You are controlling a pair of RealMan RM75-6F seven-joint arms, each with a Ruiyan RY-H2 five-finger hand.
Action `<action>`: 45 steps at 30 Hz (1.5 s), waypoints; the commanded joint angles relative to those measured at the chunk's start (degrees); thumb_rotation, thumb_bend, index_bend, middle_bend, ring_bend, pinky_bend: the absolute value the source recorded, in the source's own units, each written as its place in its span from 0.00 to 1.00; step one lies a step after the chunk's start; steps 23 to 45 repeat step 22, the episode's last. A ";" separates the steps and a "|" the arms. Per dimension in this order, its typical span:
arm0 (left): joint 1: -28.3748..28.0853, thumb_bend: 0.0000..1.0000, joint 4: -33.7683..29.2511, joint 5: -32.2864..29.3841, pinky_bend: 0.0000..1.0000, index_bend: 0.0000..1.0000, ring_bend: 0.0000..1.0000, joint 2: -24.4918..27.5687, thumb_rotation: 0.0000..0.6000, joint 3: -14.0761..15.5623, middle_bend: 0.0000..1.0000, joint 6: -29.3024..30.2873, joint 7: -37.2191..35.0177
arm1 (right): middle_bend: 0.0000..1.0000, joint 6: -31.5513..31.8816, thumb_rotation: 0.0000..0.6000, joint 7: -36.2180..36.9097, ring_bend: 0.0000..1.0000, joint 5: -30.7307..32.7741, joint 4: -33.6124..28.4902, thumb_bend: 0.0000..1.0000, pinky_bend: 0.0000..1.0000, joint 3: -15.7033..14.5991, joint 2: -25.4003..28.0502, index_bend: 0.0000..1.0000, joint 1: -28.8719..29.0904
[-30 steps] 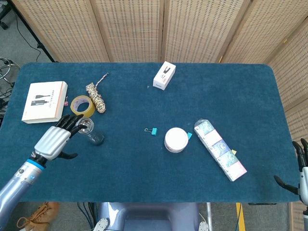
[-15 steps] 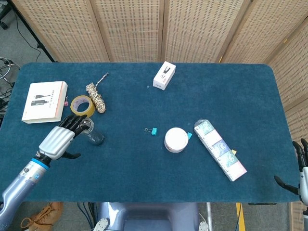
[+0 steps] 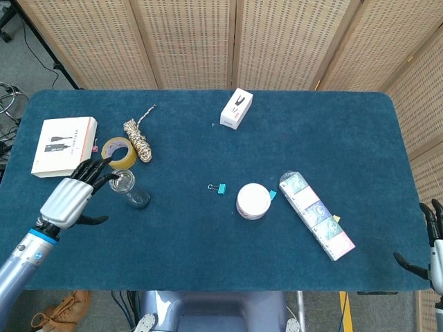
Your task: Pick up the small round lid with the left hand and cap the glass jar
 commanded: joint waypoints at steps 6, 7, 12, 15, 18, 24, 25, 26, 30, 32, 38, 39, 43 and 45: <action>7.10 0.00 5.68 0.08 0.00 0.00 0.00 -0.40 1.00 0.88 0.00 9.48 -4.00 | 0.00 -0.05 1.00 -0.36 0.00 -0.48 -0.01 0.00 0.00 -0.21 -0.22 0.02 0.11; 7.64 0.00 6.39 0.09 0.00 0.00 0.00 -0.73 1.00 1.03 0.00 10.03 -4.62 | 0.00 -0.06 1.00 -0.40 0.00 -0.56 0.00 0.00 0.00 -0.25 -0.25 0.02 0.12; 11.43 0.00 10.88 -0.46 0.00 0.00 0.00 -2.54 1.00 2.12 0.00 13.69 -7.30 | 0.00 -0.01 1.00 -0.73 0.00 -1.01 0.08 0.00 0.00 -0.39 -0.45 0.01 0.21; 14.61 0.00 13.24 -1.02 0.00 0.00 0.00 -4.08 1.00 2.63 0.00 17.56 -7.34 | 0.00 -0.05 1.00 -0.99 0.00 -1.17 0.08 0.00 0.00 -0.50 -0.59 0.01 0.23; 16.81 0.00 14.53 -0.90 0.00 0.00 0.00 -5.50 1.00 3.16 0.00 19.98 -7.41 | 0.00 -0.02 1.00 -1.14 0.00 -1.31 0.07 0.00 0.00 -0.62 -0.69 0.01 0.20; 18.23 0.00 14.88 -0.31 0.00 0.00 0.00 -5.93 1.00 3.88 0.00 20.46 -8.82 | 0.00 0.02 1.00 -1.44 0.00 -1.43 -0.05 0.00 0.00 -0.75 -0.75 0.01 0.16; 18.23 0.00 14.88 -0.31 0.00 0.00 0.00 -5.93 1.00 3.88 0.00 20.46 -8.82 | 0.00 0.02 1.00 -1.44 0.00 -1.43 -0.05 0.00 0.00 -0.75 -0.75 0.01 0.16; 18.23 0.00 14.88 -0.31 0.00 0.00 0.00 -5.93 1.00 3.88 0.00 20.46 -8.82 | 0.00 0.02 1.00 -1.44 0.00 -1.43 -0.05 0.00 0.00 -0.75 -0.75 0.01 0.16; 18.23 0.00 14.88 -0.31 0.00 0.00 0.00 -5.93 1.00 3.88 0.00 20.46 -8.82 | 0.00 0.02 1.00 -1.44 0.00 -1.43 -0.05 0.00 0.00 -0.75 -0.75 0.01 0.16; 18.23 0.00 14.88 -0.31 0.00 0.00 0.00 -5.93 1.00 3.88 0.00 20.46 -8.82 | 0.00 0.02 1.00 -1.44 0.00 -1.43 -0.05 0.00 0.00 -0.75 -0.75 0.01 0.16; 18.23 0.00 14.88 -0.31 0.00 0.00 0.00 -5.93 1.00 3.88 0.00 20.46 -8.82 | 0.00 0.02 1.00 -1.44 0.00 -1.43 -0.05 0.00 0.00 -0.75 -0.75 0.01 0.16; 18.23 0.00 14.88 -0.31 0.00 0.00 0.00 -5.93 1.00 3.88 0.00 20.46 -8.82 | 0.00 0.02 1.00 -1.44 0.00 -1.43 -0.05 0.00 0.00 -0.75 -0.75 0.01 0.16; 18.23 0.00 14.88 -0.31 0.00 0.00 0.00 -5.93 1.00 3.88 0.00 20.46 -8.82 | 0.00 0.02 1.00 -1.44 0.00 -1.43 -0.05 0.00 0.00 -0.75 -0.75 0.01 0.16; 18.23 0.00 14.88 -0.31 0.00 0.00 0.00 -5.93 1.00 3.88 0.00 20.46 -8.82 | 0.00 0.02 1.00 -1.44 0.00 -1.43 -0.05 0.00 0.00 -0.75 -0.75 0.01 0.16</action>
